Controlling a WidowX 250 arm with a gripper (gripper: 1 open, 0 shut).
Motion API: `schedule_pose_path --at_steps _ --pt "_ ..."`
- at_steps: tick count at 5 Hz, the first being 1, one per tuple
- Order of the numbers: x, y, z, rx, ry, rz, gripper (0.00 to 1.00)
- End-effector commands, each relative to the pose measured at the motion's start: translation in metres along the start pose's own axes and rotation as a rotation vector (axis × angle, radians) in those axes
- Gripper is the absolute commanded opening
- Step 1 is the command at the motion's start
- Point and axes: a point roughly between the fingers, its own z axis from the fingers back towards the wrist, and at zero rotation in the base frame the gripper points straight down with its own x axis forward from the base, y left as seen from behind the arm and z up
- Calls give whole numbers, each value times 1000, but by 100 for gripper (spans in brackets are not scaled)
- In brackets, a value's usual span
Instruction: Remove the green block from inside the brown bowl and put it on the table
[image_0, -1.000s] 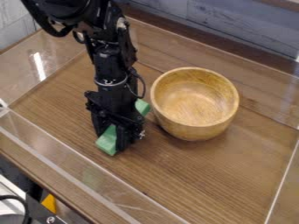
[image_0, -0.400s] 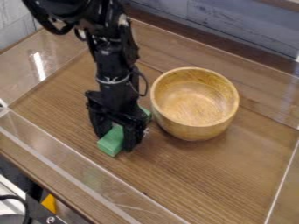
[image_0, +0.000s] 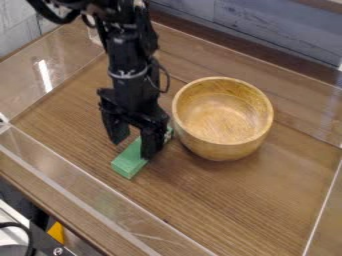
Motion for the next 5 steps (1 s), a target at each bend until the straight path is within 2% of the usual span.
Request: schedule_pose_path --at_steps 1,2,4,5 --pt "10 -2 3 11 -65 38 100" --pt "14 -8 -9 11 -80 73 100" --pt "14 -12 22 8 -103 48 100" --pt "15 -22 46 10 -135 61 100"
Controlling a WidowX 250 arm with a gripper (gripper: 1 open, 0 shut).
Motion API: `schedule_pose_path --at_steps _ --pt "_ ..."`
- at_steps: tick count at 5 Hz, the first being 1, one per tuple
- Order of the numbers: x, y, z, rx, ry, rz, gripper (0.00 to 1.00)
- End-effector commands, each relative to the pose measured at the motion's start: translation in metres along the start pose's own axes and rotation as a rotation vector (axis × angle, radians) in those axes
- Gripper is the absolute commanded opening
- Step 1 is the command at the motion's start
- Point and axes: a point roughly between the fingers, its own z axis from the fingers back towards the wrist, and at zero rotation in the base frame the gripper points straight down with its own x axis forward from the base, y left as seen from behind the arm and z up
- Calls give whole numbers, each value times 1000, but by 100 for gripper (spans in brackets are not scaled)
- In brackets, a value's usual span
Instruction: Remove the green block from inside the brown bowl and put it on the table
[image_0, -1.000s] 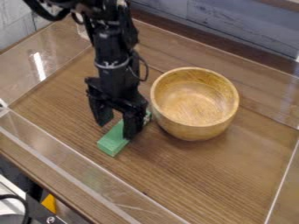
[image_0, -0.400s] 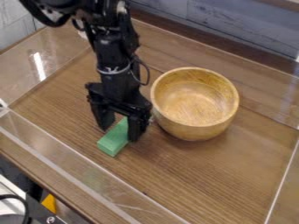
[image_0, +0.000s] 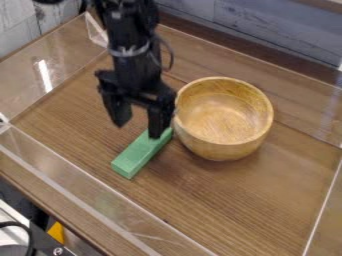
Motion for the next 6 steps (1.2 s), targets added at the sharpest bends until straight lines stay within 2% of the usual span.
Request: schedule_pose_path --at_steps 1,2,3,5,6 --pt "10 -13 35 3 -82 -1 100" --pt "5 -15 51 5 -110 -80 100" --pt "1 -14 55 13 -134 -139 100" --pt "0 -20 32 30 -174 -87 100" --pt "6 -13 32 36 -190 -65 100"
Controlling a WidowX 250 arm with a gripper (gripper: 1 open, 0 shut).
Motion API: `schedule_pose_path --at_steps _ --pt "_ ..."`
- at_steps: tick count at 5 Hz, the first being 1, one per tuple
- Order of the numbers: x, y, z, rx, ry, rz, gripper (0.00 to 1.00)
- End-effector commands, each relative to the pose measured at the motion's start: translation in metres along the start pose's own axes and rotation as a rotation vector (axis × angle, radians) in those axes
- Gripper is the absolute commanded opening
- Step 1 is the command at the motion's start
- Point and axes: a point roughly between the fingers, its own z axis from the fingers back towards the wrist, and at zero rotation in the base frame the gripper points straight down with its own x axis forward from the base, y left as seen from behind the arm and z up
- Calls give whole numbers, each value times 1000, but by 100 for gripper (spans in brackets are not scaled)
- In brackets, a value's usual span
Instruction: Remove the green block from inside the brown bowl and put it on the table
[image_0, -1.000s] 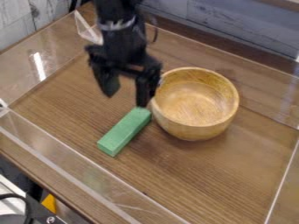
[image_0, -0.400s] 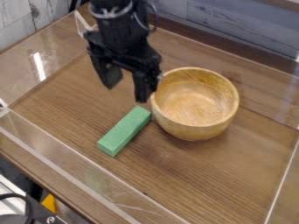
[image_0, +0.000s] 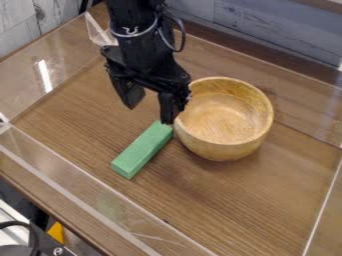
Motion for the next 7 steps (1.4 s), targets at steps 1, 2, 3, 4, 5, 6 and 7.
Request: schedule_pose_path --at_steps 1,2,3,4,5,6,7 --pt "11 8 6 15 -43 25 100" --pt "7 7 0 24 -52 60 100" --pt "3 6 -5 32 -60 89 100" --pt "15 3 0 31 -65 70 0" --pt "11 2 -7 42 -52 110 0" --pt "6 1 -13 52 -39 149 0" --pt "14 4 -11 53 -26 137 0"
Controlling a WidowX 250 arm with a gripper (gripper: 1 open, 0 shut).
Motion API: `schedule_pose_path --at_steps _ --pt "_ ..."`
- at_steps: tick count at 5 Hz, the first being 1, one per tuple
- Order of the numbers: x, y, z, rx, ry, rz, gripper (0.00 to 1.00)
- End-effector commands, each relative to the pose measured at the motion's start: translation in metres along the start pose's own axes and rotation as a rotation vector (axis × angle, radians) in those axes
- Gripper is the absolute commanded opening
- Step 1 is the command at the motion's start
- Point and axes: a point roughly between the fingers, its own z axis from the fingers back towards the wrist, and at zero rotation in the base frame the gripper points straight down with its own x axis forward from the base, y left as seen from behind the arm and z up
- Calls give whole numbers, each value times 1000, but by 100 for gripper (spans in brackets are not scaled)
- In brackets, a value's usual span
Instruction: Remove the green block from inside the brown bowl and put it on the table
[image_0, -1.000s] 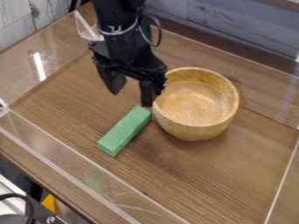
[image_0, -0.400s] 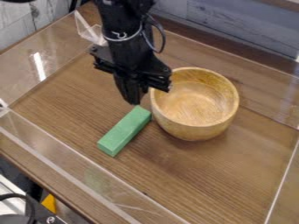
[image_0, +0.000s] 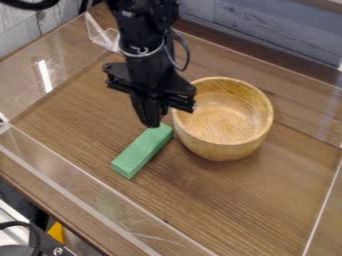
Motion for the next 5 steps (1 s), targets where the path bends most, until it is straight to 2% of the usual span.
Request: schedule_pose_path --at_steps 1,2,4,5 --pt "17 3 10 1 -23 -8 0" --pt "23 3 11 4 -14 -25 0" --pt "7 14 1 24 1 0 0" --pt "12 12 5 22 10 -27 0"
